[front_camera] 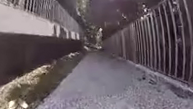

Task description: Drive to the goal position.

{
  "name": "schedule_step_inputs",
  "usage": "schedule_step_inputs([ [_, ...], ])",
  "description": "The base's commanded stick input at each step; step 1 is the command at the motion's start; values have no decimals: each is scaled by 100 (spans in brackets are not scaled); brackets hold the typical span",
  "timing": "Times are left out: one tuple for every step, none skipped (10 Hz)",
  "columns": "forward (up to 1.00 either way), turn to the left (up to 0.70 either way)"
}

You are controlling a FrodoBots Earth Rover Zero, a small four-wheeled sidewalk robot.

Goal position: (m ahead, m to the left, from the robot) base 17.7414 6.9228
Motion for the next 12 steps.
schedule_step_inputs([
  [70, -35],
  [70, -35],
  [70, -35],
  [70, -18],
  [70, 4],
  [70, 0],
  [70, 0],
  [70, 3],
  [70, 6],
  [70, -34],
  [70, -27],
  [70, -22],
])
